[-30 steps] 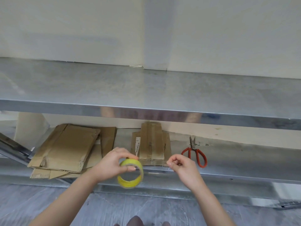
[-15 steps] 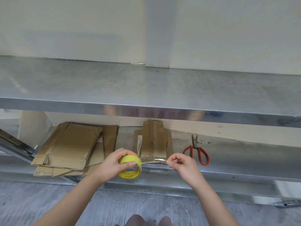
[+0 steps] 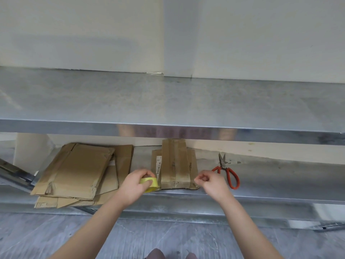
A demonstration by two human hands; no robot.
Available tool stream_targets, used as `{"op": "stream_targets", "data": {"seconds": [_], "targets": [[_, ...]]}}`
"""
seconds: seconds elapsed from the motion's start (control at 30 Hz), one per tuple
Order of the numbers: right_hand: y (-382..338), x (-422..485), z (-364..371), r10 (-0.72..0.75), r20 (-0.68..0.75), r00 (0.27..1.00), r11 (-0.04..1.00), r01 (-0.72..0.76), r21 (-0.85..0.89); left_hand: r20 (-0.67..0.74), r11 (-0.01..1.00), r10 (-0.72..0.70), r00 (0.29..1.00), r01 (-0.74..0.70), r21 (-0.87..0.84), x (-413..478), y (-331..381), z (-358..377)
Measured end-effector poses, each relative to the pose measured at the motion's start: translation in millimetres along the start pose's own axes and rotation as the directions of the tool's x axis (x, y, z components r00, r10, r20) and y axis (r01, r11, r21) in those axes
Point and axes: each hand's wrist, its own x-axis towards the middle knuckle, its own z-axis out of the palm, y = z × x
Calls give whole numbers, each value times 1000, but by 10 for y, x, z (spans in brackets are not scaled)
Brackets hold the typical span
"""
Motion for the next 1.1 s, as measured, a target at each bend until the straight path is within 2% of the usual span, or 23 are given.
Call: {"op": "stream_targets", "data": {"seconds": [0.17, 0.3, 0.6, 0.67, 0.77, 0.87, 0.97, 1.1], "targets": [[62, 171, 103, 23, 40, 999, 999, -22, -39, 22, 994, 9, 1000, -12, 109, 146, -73, -67], [112, 252, 206, 58, 59, 997, 998, -58, -2, 52, 988, -35, 998, 27, 150, 233, -165, -23], [185, 315, 517, 161, -74, 984, 953, -136, 271, 56, 980, -104, 993, 92, 175, 386, -197, 168], [205, 294, 578, 123, -111, 986, 969, -95, 229, 59, 979, -101, 993, 89, 182, 406, -185, 192], [274, 207, 657, 31, -226, 974, 998, -18, 58, 48, 982, -97, 994, 88, 168, 403, -185, 195], [276, 98, 675, -168, -296, 940, 983, 182, 20, 38, 985, -73, 997, 66, 161, 375, -213, 178], [178, 106, 656, -319, -201, 926, 948, 317, -42, 36, 988, -47, 998, 42, 147, 335, -226, 172], [151, 196, 636, -291, -114, 950, 955, 281, -95, 52, 995, -19, 998, 14, 101, 270, -238, 134]]}}
